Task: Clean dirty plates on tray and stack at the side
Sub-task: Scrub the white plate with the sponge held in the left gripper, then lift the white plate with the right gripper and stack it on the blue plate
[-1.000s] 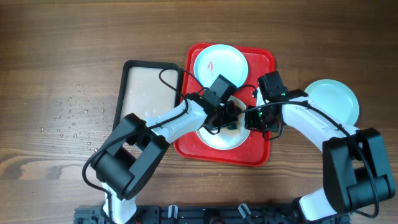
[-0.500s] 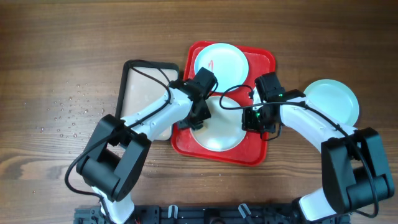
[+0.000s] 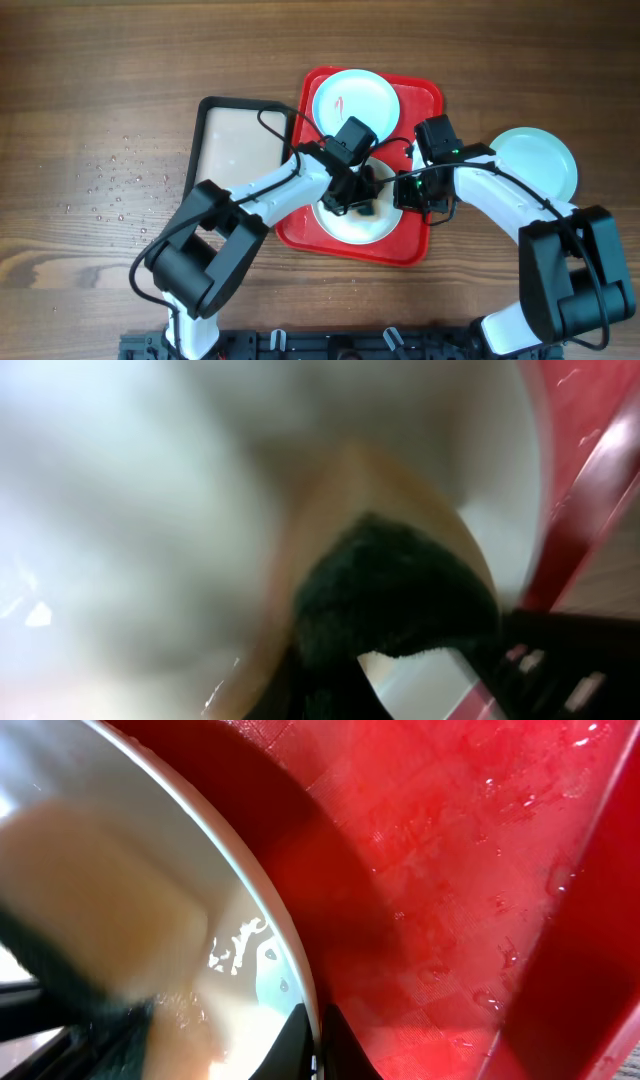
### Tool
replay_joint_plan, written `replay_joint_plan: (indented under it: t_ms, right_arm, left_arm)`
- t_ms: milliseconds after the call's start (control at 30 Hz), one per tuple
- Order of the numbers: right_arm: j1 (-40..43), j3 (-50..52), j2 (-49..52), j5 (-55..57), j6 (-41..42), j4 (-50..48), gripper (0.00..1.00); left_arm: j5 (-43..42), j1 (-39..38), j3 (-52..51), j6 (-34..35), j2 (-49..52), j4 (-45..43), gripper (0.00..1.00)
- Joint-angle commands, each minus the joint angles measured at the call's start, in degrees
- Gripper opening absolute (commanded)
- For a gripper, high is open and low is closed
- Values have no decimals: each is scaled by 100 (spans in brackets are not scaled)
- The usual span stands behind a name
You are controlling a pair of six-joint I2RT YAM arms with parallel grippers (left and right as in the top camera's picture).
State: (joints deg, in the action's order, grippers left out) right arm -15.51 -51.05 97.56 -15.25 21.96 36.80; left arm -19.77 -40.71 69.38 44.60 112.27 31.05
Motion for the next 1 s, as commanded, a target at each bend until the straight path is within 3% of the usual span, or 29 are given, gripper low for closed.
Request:
replay_joint_plan:
  t_ms: [0,133,300,433,533,633,733,833,867,900,967]
  right_arm:
    - [-26,4,111,227,-256,-39,4]
    - [-26,-151,-55,227,-551,103,4]
    - [-44,-278,-1215,487,-522,369,4]
    - [-428,-634,-2446,2085,-227,837,4]
    - [-1102,-649,-2671,3504,-229,925,5]
    - [-1974,-649,-2573,4817,-243,1049,4]
    - [-2625,-647,-2472,5733,-251,1040,4]
    - [-3117,-647,-2382,6432,-562,1019,4]
    - [-3289,-647,-2382,6780,-597,1010,4]
    - [-3462,-647,-2385,7044,-702,1014,4]
    - [-3729,-647,-2385,7300,-719,1023,4]
  left_arm:
    - [850,378,39,-393,-417,1032,4]
    - [1198,1178,205,-719,-1779,1768,4]
    - [1700,2820,201,-1480,-2881,2212,4]
    - [1838,3687,-485,-1937,-2546,1860,4]
    - [1838,3792,-1075,-1934,-2238,1176,4]
    - [1794,3799,-1102,-1932,-2199,1051,6]
    - [1587,3799,-931,-1934,-2566,1285,40]
    - [1392,3799,-721,-1934,-3202,1488,60]
    - [1270,3799,-710,-1932,-3442,1484,73]
    - [1202,3799,-710,-1932,-3814,1504,96]
    - [1207,3799,-710,-1932,-4142,1628,100]
